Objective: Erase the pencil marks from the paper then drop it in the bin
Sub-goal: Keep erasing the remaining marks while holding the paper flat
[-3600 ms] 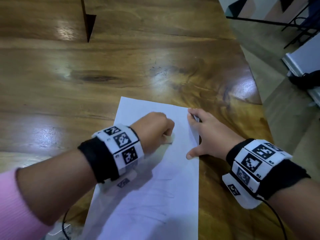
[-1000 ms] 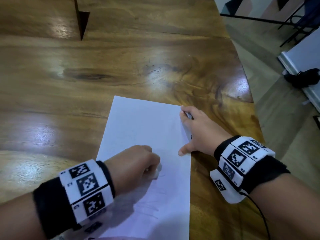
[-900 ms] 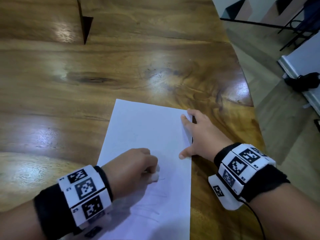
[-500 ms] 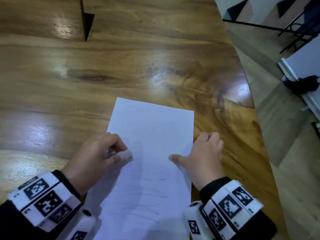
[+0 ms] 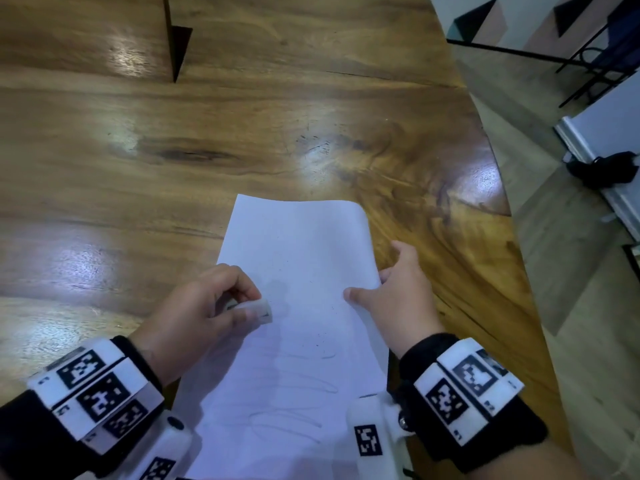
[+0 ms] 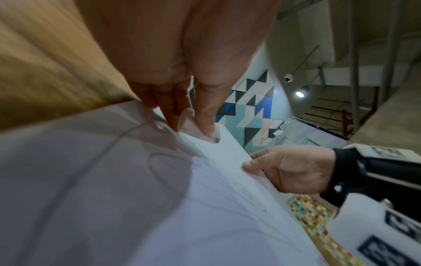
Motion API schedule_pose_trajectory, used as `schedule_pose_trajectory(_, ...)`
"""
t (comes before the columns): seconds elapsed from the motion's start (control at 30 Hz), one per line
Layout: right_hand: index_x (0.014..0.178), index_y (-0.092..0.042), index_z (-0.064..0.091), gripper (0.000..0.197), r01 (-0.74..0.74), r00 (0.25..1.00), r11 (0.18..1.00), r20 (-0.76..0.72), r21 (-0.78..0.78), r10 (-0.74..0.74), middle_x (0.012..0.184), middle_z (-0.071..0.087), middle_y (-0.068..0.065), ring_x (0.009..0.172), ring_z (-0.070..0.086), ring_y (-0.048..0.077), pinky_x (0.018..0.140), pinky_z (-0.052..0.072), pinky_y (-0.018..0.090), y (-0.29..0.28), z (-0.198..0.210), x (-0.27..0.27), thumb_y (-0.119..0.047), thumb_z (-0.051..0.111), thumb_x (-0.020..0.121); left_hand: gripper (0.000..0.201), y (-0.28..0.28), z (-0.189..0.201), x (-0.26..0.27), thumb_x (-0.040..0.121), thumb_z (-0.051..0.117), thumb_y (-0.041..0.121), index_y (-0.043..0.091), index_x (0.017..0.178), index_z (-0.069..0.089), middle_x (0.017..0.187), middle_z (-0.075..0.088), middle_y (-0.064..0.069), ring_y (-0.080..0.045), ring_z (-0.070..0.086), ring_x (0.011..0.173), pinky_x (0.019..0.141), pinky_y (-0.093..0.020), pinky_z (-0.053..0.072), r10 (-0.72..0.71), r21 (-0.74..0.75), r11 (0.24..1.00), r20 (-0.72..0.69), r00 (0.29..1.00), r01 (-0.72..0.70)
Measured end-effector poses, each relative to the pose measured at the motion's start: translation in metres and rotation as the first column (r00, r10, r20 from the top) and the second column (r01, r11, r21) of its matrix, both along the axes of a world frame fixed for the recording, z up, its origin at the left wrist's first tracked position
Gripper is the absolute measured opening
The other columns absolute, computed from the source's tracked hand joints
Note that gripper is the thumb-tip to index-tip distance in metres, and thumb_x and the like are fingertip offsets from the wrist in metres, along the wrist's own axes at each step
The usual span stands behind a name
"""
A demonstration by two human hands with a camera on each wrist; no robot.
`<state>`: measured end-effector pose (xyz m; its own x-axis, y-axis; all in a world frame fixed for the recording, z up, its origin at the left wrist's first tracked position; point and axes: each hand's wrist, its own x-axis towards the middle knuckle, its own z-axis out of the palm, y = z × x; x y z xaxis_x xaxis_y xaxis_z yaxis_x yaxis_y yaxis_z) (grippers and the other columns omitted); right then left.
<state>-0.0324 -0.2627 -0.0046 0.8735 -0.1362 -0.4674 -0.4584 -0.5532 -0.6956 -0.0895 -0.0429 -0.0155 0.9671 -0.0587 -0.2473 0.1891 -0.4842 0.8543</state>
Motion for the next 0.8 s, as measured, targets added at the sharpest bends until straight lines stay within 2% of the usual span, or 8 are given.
schedule_pose_trajectory(0.13, 0.138, -0.020, 0.033, 0.082, 0.042, 0.998, 0.995, 0.032, 0.095, -0.045, 0.084, 0.058, 0.007, 0.085, 0.064, 0.025, 0.078, 0.052, 0.039, -0.012, -0.005, 0.011, 0.001, 0.074, 0.071, 0.014, -0.003, 0.001, 0.008, 0.067, 0.062, 0.025, 0.025, 0.081, 0.059, 0.087, 0.061, 0.002, -0.016, 0.057, 0.081, 0.078, -0.031, 0.047, -0.021, 0.023, 1.000, 0.016, 1.000, 0.021)
schedule_pose_trajectory(0.23, 0.130, -0.019, 0.039, 0.071, 0.065, 0.993, 0.986, 0.088, 0.155, -0.080, 0.077, 0.058, 0.006, 0.083, 0.065, 0.027, 0.083, 0.053, 0.046, -0.018, -0.005, 0.026, 0.005, 0.072, 0.072, 0.008, -0.007, 0.006, 0.022, 0.072, 0.068, 0.018, 0.019, 0.076, 0.061, 0.078, 0.062, -0.001, -0.013, 0.054, 0.081, 0.069, -0.010, 0.039, -0.027, 0.056, 0.998, 0.038, 0.999, 0.025)
schedule_pose_trajectory(0.3, 0.129, -0.020, 0.040, 0.070, 0.057, 0.989, 0.986, 0.125, 0.155, -0.077, 0.077, 0.059, 0.005, 0.083, 0.065, 0.026, 0.083, 0.053, 0.045, -0.020, -0.005, 0.040, 0.004, 0.072, 0.072, 0.009, -0.009, 0.010, 0.035, 0.074, 0.071, 0.014, 0.014, 0.077, 0.062, 0.081, 0.063, -0.004, -0.009, 0.053, 0.078, 0.065, -0.007, 0.037, -0.021, 0.056, 0.998, 0.044, 0.999, 0.019)
schedule_pose_trajectory(0.37, 0.130, -0.021, 0.039, 0.070, 0.035, 0.988, 0.991, 0.146, 0.127, -0.053, 0.077, 0.058, 0.003, 0.084, 0.065, 0.024, 0.084, 0.053, 0.045, -0.021, -0.007, 0.055, 0.002, 0.073, 0.072, 0.009, -0.011, 0.015, 0.047, 0.075, 0.069, 0.013, 0.013, 0.079, 0.062, 0.081, 0.063, -0.002, -0.008, 0.054, 0.075, 0.069, -0.012, 0.040, -0.040, 0.081, 0.996, 0.045, 0.998, 0.036)
schedule_pose_trajectory(0.5, 0.133, -0.023, 0.039, 0.074, -0.095, 0.980, 0.994, 0.178, 0.047, 0.085, 0.076, 0.052, 0.002, 0.078, 0.059, 0.019, 0.086, 0.052, 0.043, -0.020, -0.011, 0.081, 0.000, 0.074, 0.072, 0.008, -0.013, 0.018, 0.059, 0.077, 0.068, 0.018, 0.017, 0.080, 0.061, 0.086, 0.062, -0.001, -0.017, 0.057, 0.086, 0.082, -0.035, 0.046, -0.147, 0.196, 0.971, 0.046, 0.988, 0.135)
schedule_pose_trajectory(0.57, 0.136, -0.022, 0.036, 0.076, -0.184, 0.969, 0.983, 0.169, 0.007, 0.181, 0.080, 0.054, 0.005, 0.077, 0.057, 0.018, 0.084, 0.051, 0.039, -0.016, -0.012, 0.090, 0.002, 0.072, 0.074, 0.011, -0.015, 0.020, 0.058, 0.075, 0.069, 0.026, 0.028, 0.076, 0.059, 0.090, 0.064, -0.003, -0.021, 0.060, 0.094, 0.086, -0.042, 0.046, -0.172, 0.208, 0.965, 0.027, 0.985, 0.163)
schedule_pose_trajectory(0.7, 0.141, -0.025, 0.031, 0.078, -0.356, 0.918, 0.932, 0.163, -0.064, 0.362, 0.084, 0.051, 0.002, 0.070, 0.049, 0.012, 0.071, 0.044, 0.028, -0.003, -0.008, 0.101, 0.003, 0.067, 0.078, 0.013, -0.016, 0.025, 0.054, 0.066, 0.058, 0.037, 0.046, 0.071, 0.050, 0.094, 0.063, 0.001, -0.020, 0.060, 0.105, 0.087, -0.045, 0.046, -0.216, 0.216, 0.953, -0.007, 0.976, 0.212)
schedule_pose_trajectory(0.8, 0.143, -0.026, 0.027, 0.080, -0.502, 0.837, 0.851, 0.161, -0.154, 0.523, 0.081, 0.049, -0.002, 0.071, 0.049, 0.013, 0.069, 0.043, 0.025, 0.015, -0.003, 0.109, 0.002, 0.065, 0.079, 0.011, -0.018, 0.029, 0.051, 0.067, 0.059, 0.037, 0.040, 0.068, 0.049, 0.094, 0.063, 0.000, -0.021, 0.060, 0.106, 0.087, -0.045, 0.047, -0.248, 0.216, 0.945, -0.011, 0.969, 0.244)
